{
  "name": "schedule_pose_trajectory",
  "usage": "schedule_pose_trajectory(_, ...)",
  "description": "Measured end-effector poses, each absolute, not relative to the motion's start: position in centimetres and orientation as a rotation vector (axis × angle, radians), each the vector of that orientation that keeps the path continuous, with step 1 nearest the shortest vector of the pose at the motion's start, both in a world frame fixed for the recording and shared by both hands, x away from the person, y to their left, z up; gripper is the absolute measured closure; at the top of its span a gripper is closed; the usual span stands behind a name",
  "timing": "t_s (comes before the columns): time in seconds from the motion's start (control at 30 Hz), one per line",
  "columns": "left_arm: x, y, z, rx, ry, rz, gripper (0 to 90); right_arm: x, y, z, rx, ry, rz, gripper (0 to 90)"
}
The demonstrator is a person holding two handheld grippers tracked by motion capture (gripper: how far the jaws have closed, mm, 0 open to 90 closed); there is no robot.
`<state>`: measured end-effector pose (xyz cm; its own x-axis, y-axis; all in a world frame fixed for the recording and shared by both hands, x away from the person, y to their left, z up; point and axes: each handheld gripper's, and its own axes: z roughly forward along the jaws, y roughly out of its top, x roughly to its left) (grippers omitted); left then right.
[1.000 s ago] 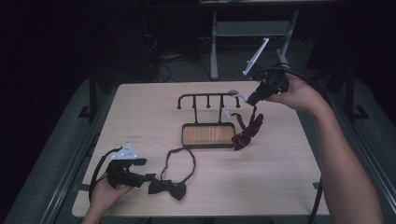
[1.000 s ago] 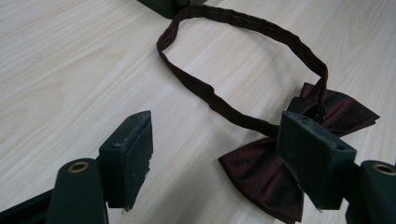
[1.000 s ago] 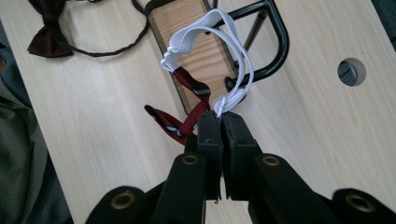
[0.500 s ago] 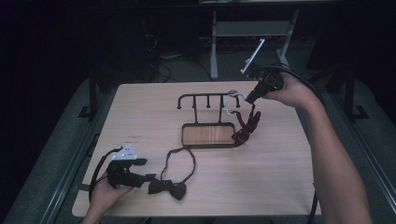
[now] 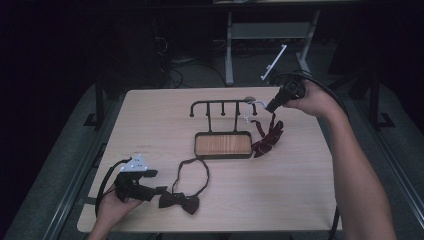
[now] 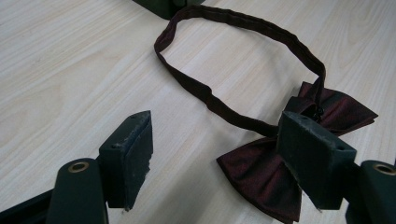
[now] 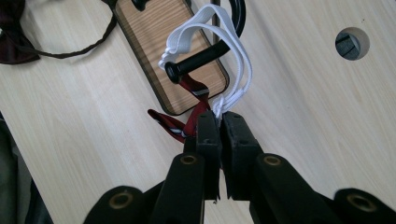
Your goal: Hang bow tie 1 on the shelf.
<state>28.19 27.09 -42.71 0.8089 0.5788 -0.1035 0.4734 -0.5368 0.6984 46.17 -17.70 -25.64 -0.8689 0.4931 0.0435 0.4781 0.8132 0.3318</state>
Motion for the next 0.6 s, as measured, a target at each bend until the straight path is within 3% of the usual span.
schedule_pose_trajectory(0.6, 28.1, 26.9, -42.8, 2.238, 0.779, 0.183, 27.0, 44.8, -18.5, -26.4, 0.761, 2.968, 0.556, 76.7)
